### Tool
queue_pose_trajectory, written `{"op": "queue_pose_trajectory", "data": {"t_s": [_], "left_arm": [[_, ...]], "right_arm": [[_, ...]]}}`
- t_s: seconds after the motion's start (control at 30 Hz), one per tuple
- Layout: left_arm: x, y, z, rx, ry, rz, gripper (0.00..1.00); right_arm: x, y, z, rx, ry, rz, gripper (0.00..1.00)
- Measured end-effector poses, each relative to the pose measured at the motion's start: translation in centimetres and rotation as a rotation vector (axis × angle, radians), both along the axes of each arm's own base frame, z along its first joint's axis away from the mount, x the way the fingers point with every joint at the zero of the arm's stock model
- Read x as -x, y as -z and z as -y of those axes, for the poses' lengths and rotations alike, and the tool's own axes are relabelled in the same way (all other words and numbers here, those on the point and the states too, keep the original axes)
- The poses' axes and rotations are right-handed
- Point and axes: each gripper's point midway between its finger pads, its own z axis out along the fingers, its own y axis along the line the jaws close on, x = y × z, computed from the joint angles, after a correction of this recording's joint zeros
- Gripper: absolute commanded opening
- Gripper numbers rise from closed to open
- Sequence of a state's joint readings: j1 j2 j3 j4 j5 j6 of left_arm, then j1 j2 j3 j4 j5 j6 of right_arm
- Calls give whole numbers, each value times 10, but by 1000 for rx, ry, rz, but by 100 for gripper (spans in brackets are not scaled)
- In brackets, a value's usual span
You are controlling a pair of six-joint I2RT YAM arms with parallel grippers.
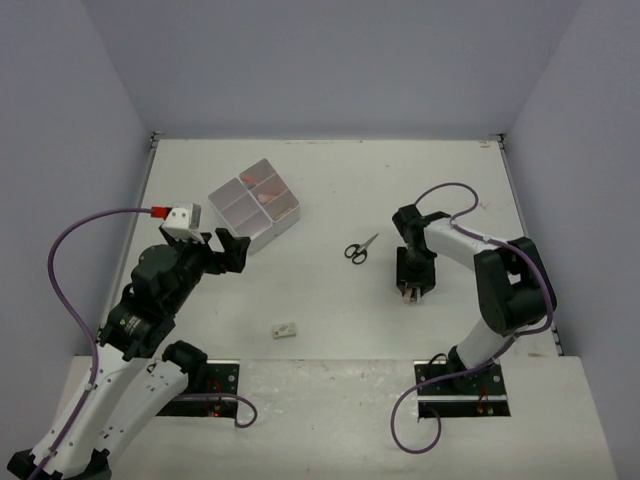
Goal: Sort the stationery into containers
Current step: Pick up the stapler from the center of the board.
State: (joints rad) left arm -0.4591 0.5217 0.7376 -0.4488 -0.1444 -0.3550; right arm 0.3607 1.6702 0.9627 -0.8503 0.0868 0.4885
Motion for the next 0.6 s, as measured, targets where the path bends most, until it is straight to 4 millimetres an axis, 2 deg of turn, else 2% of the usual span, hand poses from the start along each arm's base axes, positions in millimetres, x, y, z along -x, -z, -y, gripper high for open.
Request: {"op": "queue_pose_trajectory", "data": {"t_s": [0.03, 0.2, 0.33, 0.43, 0.6], "left_arm": [[0, 0, 0, 0, 0, 0, 100], [0, 0, 0, 0, 0, 0, 100], [-1, 1, 1, 5, 0, -8, 100], [-1, 4, 7, 35, 11, -31, 100], [-6, 11, 34, 158, 77, -114, 100]], "right_arm": [[0, 0, 0, 1, -1, -2, 33], [0, 0, -1, 13, -15, -7, 16], [-2, -6, -18, 21, -87, 32, 0], [-7, -24, -46, 8, -201, 114, 0], [-17, -90, -132, -136, -475, 406, 0]]}}
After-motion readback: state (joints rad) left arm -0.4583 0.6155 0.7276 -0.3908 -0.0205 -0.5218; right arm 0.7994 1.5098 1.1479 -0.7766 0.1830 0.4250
